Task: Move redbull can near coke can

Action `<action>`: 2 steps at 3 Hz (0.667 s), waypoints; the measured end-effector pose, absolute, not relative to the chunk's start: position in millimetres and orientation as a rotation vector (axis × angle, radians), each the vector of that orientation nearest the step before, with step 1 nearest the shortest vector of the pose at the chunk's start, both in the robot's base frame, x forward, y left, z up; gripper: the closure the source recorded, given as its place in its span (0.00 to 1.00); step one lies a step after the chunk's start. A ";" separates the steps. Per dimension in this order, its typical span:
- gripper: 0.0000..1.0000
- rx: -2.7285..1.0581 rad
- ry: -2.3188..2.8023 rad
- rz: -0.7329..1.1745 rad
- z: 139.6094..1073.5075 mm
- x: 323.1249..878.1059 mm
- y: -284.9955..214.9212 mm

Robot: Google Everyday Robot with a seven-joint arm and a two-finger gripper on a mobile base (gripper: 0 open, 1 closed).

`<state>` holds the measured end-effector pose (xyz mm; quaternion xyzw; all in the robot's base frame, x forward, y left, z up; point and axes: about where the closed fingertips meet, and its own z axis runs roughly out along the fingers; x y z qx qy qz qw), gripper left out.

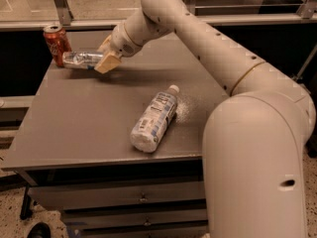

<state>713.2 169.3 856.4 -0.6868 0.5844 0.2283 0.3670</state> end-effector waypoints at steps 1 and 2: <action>1.00 -1.810 1.469 0.604 853.0 709.4 186.2; 0.82 -1.830 1.451 0.613 851.4 709.2 198.9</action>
Offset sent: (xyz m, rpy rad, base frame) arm -0.0016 0.0384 -0.0012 -0.0112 -0.0110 0.0842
